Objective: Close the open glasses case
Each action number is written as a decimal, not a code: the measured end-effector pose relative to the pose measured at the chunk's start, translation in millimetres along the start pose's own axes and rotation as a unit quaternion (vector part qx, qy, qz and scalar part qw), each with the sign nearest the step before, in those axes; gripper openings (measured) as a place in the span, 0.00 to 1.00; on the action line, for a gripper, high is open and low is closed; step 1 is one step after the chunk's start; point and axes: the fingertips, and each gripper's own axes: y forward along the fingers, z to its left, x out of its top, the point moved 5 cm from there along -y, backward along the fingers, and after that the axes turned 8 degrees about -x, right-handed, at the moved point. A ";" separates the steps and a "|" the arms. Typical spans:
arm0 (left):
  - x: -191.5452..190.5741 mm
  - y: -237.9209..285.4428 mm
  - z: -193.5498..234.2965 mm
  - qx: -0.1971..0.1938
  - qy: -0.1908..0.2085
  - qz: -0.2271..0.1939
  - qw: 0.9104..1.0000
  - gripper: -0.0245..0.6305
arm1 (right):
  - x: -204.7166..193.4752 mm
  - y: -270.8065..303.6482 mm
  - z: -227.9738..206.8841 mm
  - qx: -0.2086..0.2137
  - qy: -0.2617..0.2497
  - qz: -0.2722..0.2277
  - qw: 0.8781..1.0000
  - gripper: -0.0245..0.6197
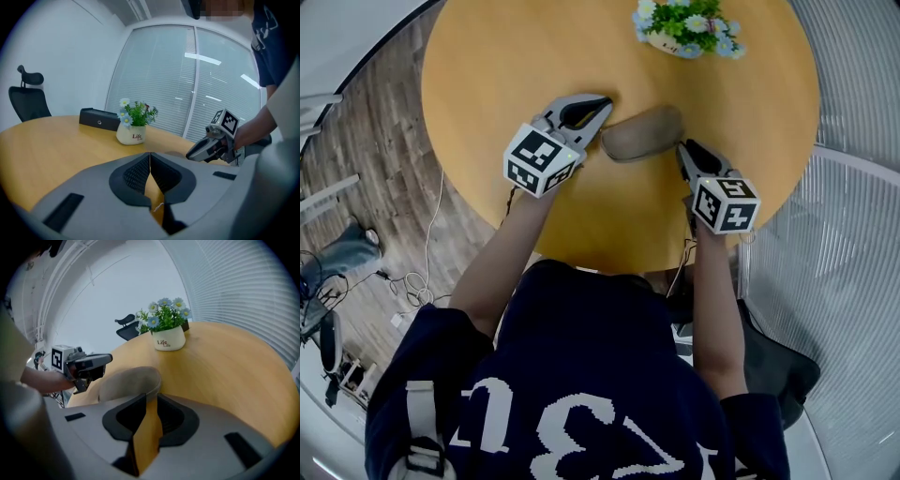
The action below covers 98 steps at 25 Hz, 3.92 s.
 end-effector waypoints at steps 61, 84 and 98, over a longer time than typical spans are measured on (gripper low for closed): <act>-10.2 31.0 -81.4 -0.047 0.012 0.119 0.992 0.06 | -88.9 -25.1 76.7 0.158 0.145 0.077 0.974 0.21; -14.1 34.9 -76.4 -0.066 -0.006 0.148 0.987 0.06 | -89.2 -35.5 49.2 0.159 0.121 0.075 0.977 0.07; -19.6 38.9 -79.0 -0.072 0.009 0.176 0.982 0.06 | -70.0 -28.8 26.6 0.133 0.107 0.068 0.983 0.07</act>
